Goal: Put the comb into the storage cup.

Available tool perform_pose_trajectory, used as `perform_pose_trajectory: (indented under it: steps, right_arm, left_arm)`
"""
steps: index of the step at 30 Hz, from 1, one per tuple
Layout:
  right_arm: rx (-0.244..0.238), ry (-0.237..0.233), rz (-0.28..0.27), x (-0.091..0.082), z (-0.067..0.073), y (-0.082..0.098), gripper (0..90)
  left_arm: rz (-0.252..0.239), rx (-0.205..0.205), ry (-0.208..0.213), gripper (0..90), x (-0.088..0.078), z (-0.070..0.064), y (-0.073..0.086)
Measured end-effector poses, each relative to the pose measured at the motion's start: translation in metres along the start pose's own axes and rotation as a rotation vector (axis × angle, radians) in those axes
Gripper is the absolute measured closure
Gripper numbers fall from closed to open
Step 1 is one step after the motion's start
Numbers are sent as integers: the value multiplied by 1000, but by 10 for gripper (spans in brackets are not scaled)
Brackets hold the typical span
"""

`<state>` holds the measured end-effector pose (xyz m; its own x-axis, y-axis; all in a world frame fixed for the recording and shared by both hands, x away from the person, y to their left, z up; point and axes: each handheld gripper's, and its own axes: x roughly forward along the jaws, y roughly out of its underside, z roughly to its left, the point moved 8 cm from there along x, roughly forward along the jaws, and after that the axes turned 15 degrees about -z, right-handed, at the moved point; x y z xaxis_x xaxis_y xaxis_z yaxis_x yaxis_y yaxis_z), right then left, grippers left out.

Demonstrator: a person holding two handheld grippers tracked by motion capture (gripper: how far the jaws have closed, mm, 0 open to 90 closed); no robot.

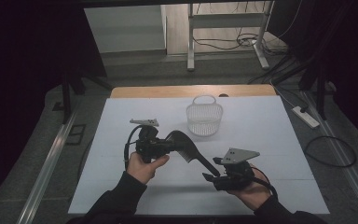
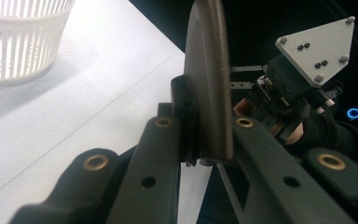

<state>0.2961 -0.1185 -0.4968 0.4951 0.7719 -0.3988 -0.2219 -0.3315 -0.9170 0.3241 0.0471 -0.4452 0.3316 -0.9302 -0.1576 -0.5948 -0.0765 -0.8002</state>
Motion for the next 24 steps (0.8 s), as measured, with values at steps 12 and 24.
perform_pose_trajectory:
  steps: [12, 24]
  right_arm:
    - [51, -10, 34, -2, -4, 3, 218]
    - [58, 12, 72, -1, -11, 11, 66]
  left_arm:
    - [-16, 46, -37, 867, -6, 1, -5]
    - [-8, 96, -100, 866, -11, 7, -6]
